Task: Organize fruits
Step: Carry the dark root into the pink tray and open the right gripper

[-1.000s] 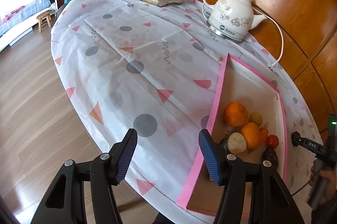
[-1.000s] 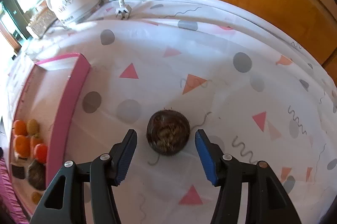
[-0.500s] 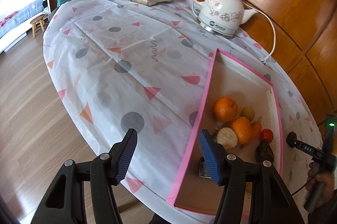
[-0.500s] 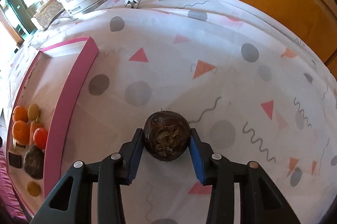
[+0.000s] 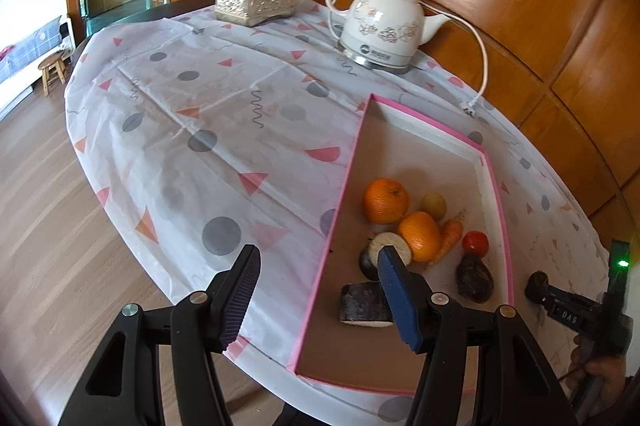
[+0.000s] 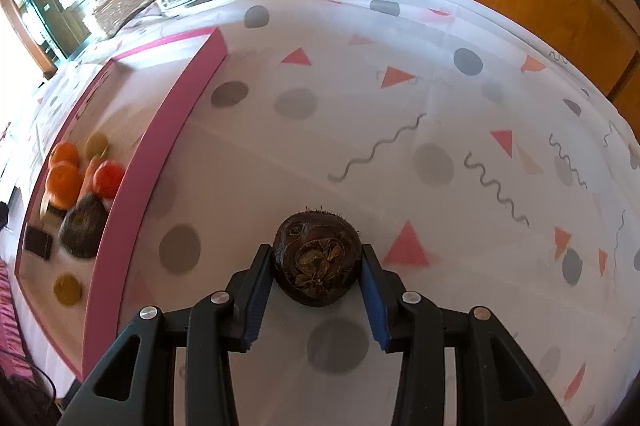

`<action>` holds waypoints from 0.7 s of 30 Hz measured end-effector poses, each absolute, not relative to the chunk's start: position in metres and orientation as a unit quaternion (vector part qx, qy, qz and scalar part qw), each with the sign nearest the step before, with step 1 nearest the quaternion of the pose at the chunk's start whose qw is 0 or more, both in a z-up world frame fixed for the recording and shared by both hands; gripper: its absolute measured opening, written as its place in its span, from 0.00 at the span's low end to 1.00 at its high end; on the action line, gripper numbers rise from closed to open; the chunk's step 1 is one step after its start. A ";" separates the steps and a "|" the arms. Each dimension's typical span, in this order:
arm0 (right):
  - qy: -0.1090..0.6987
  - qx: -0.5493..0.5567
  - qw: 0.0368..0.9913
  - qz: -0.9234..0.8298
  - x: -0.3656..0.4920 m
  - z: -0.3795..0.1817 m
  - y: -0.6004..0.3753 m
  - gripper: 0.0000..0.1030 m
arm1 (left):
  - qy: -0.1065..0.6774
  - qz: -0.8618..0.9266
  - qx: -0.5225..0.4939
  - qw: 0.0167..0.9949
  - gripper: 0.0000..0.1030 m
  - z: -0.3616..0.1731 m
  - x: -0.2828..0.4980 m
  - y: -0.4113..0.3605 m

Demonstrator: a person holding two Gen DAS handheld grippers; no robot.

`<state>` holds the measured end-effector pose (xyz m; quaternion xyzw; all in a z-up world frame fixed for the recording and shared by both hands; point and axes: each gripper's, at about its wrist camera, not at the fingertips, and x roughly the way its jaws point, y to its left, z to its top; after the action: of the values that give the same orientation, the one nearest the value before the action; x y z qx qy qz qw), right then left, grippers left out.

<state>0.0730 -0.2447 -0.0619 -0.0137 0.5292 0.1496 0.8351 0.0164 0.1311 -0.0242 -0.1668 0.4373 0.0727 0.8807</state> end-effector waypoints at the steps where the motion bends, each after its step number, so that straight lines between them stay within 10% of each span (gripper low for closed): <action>1: 0.529 -0.013 0.835 0.151 0.070 -0.063 -0.244 0.41 | 0.434 0.069 -0.162 0.884 0.60 -0.022 0.015 0.128; 8: 0.525 -0.004 0.837 0.156 0.053 -0.065 -0.247 0.42 | 0.410 0.041 -0.133 0.901 0.61 -0.007 0.008 0.110; 15: 0.522 0.003 0.842 0.137 0.050 -0.063 -0.248 0.42 | 0.344 0.032 -0.093 0.934 0.92 0.018 -0.010 0.091; 21: 0.513 0.013 0.848 0.134 0.050 -0.066 -0.245 0.42 | 0.332 0.012 -0.093 0.938 1.00 0.028 -0.017 0.079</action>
<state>0.0497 -0.2453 -0.0663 0.0134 0.5126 0.1345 0.8479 -0.0170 0.0793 0.0283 -0.0934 0.3325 0.0123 0.9384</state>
